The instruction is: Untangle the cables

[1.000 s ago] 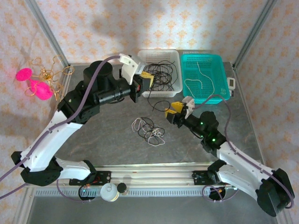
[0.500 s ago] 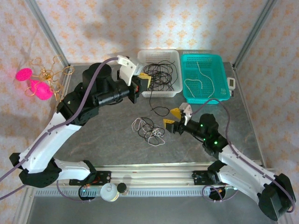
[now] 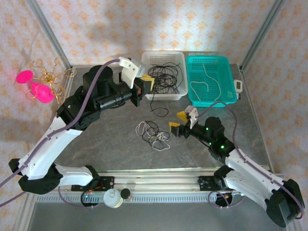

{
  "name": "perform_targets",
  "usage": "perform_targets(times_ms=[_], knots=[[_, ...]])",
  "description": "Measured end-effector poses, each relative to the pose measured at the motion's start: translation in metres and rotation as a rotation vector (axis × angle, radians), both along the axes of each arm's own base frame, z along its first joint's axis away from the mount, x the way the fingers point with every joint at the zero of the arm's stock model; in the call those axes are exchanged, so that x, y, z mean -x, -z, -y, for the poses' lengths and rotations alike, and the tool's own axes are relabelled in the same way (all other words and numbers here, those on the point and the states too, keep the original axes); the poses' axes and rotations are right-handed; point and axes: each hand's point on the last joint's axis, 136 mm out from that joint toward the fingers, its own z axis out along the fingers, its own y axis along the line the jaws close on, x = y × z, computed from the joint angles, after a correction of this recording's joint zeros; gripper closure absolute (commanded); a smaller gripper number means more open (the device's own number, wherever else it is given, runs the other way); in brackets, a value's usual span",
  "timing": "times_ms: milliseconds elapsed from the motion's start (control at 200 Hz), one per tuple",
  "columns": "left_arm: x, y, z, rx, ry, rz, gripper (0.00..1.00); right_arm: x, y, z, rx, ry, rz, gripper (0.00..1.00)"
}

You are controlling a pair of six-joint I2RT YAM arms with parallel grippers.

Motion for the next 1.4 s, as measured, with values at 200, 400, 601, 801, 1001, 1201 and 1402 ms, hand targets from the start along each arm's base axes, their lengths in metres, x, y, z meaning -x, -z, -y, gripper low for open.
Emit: perform_targets(times_ms=[200, 400, 601, 801, 1001, 1201, 1402], knots=[[-0.002, 0.01, 0.003, -0.016, 0.004, -0.018, 1.0, -0.025, -0.04, -0.018, 0.059, -0.022, 0.039, 0.34], [-0.003, 0.014, 0.004, -0.022, 0.007, -0.026, 1.0, -0.034, -0.015, -0.034, 0.165, -0.092, -0.03, 0.44], [-0.003, 0.014, 0.004, -0.022, 0.008, -0.026, 1.0, -0.028, 0.006, -0.04, 0.218, -0.16, -0.071, 0.49], [-0.002, 0.014, 0.005, -0.022, 0.011, -0.027, 1.0, -0.043, -0.019, -0.045, 0.228, -0.142, -0.011, 0.53], [-0.003, 0.018, 0.005, -0.028, 0.012, -0.034, 1.0, -0.061, -0.023, -0.05, 0.28, -0.125, 0.015, 0.67], [-0.003, 0.018, 0.006, -0.029, 0.012, -0.034, 1.0, -0.066, -0.007, -0.047, 0.327, -0.106, -0.015, 0.97], [-0.005, 0.027, 0.006, -0.044, 0.003, -0.048, 1.0, -0.092, -0.027, -0.034, 0.203, 0.06, -0.031, 1.0]])
